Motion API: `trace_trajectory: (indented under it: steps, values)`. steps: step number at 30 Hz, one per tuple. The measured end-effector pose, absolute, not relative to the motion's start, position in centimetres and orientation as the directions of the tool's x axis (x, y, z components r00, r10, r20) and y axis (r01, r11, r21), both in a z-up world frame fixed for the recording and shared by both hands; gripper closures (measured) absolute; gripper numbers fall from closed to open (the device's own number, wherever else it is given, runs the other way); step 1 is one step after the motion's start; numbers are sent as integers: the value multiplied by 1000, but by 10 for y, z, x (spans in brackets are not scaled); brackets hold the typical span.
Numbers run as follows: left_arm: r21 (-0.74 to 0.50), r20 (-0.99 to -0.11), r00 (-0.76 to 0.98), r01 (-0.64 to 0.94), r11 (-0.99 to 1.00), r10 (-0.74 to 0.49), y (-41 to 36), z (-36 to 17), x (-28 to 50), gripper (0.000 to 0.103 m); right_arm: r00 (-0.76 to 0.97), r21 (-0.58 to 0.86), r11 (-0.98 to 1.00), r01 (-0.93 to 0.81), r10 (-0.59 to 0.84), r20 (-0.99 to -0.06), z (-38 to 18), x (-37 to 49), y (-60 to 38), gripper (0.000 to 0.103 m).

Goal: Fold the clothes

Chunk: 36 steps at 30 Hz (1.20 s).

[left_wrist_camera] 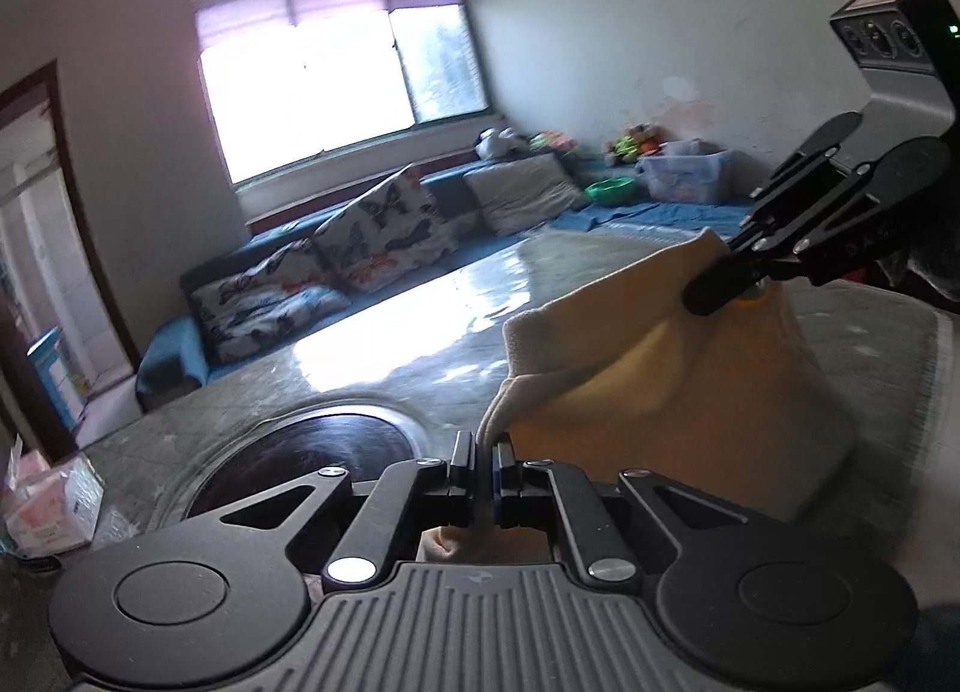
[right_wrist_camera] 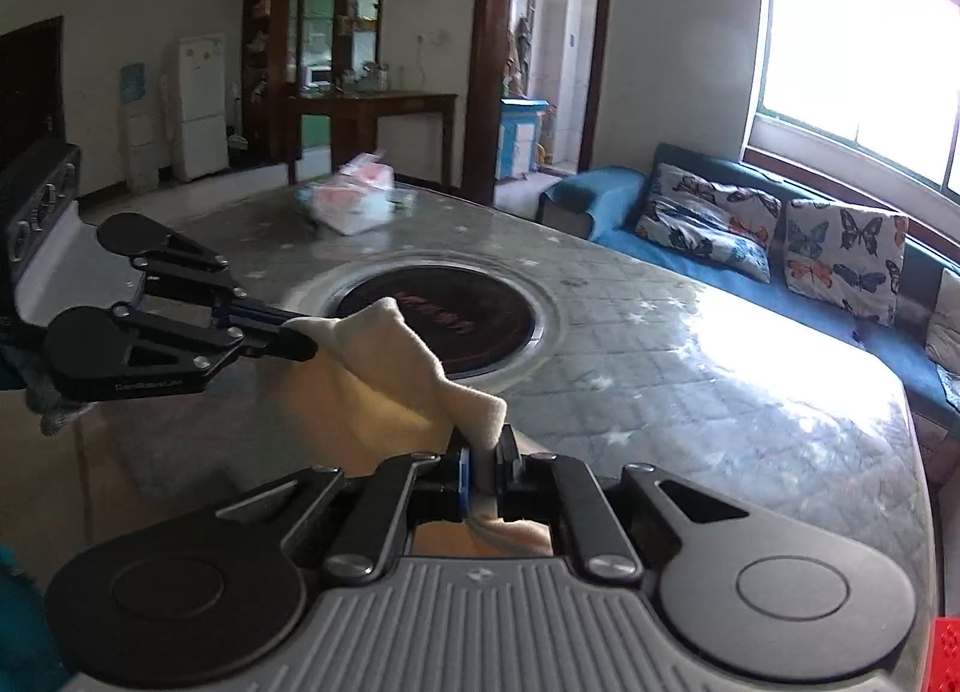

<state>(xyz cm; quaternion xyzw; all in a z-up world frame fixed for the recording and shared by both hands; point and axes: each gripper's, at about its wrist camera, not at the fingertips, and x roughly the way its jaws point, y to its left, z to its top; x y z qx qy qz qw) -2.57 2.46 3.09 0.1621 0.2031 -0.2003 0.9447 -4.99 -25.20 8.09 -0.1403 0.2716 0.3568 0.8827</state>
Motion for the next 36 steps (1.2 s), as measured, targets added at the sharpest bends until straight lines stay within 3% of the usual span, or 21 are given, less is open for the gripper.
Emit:
trace_trajectory:
  steps: [8,11,15,21,26,36]
  values:
    - [150,-573,786,380,913,-234,19,-17,45,93,582,37,790,-612,481,-656,19,35,-232,93]
    - [146,-589,779,363,920,-214,22,-24,50,84,601,80,837,-541,451,-660,0,45,-239,87]
    - [135,-591,783,335,932,-196,26,-21,50,73,627,114,865,-488,438,-645,-2,44,-255,86]
    - [55,-553,789,355,933,-267,21,2,36,74,614,132,843,-521,478,-628,8,29,-261,86]
    - [39,-584,745,421,906,-322,-4,0,41,74,594,141,851,-507,463,-658,-5,37,-255,86]
    - [7,-637,714,381,924,-290,-5,-19,64,74,615,157,871,-465,446,-650,-6,40,-262,88]
